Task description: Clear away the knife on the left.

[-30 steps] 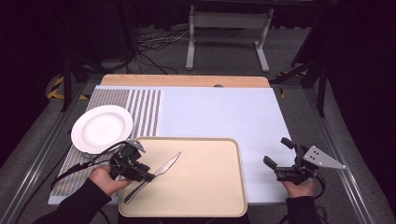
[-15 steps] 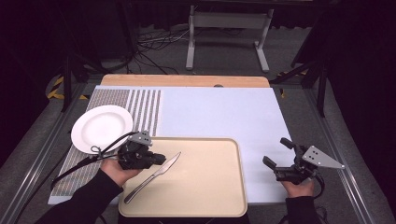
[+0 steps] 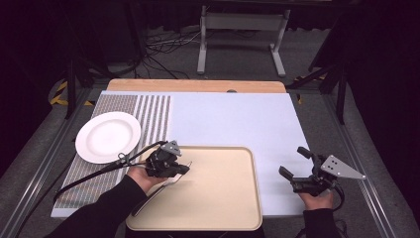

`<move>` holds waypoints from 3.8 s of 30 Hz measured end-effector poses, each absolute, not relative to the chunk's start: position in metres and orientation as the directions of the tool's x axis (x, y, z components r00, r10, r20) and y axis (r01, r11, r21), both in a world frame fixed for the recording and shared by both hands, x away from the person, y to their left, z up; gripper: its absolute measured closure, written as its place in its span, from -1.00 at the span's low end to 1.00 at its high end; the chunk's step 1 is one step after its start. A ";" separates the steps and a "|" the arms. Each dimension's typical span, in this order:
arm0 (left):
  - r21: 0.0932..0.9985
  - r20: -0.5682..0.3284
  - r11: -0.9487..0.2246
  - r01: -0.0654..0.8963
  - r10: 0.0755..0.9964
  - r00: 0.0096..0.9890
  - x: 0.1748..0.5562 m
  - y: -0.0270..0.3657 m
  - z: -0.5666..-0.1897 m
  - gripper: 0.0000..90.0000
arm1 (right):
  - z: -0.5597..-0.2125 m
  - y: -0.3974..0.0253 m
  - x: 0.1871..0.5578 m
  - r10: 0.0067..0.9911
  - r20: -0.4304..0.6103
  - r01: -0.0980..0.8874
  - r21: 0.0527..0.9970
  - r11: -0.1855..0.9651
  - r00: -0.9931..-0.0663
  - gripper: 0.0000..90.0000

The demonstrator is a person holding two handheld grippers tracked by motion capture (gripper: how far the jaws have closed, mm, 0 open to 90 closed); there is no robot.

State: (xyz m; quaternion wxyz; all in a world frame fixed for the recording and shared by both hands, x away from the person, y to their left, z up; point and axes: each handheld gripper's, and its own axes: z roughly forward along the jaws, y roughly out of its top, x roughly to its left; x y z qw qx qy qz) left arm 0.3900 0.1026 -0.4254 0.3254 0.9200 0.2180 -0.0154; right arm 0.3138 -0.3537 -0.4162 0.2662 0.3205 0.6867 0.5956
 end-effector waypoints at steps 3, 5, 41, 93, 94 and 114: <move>0.567 -0.157 -0.717 0.405 0.388 0.908 0.391 0.099 -0.433 1.00 | -0.417 -0.354 0.314 0.758 0.015 0.124 0.988 0.087 -0.652 -1.00; 0.557 -0.157 -0.723 0.407 0.390 0.907 0.392 0.098 -0.434 1.00 | -0.417 -0.354 0.314 0.758 0.016 0.124 0.989 0.086 -0.653 -1.00; 0.468 -0.031 -0.803 0.369 0.403 0.915 0.400 0.118 -0.434 1.00 | -0.417 -0.354 0.314 0.756 0.019 0.131 0.987 0.089 -0.654 -1.00; 0.634 -0.027 -0.690 0.351 0.433 0.901 0.391 0.173 -0.398 -0.16 | -0.417 -0.352 0.315 0.753 0.012 0.128 0.987 0.096 -0.658 -1.00; 0.649 -0.022 -0.678 0.346 0.438 0.899 0.390 0.175 -0.395 -0.27 | -0.417 -0.352 0.315 0.753 0.014 0.129 0.987 0.095 -0.658 -1.00; 0.816 -0.052 -0.479 0.324 0.496 0.866 0.368 0.225 -0.370 -0.99 | -0.417 -0.352 0.314 0.750 0.015 0.129 0.987 0.094 -0.661 -1.00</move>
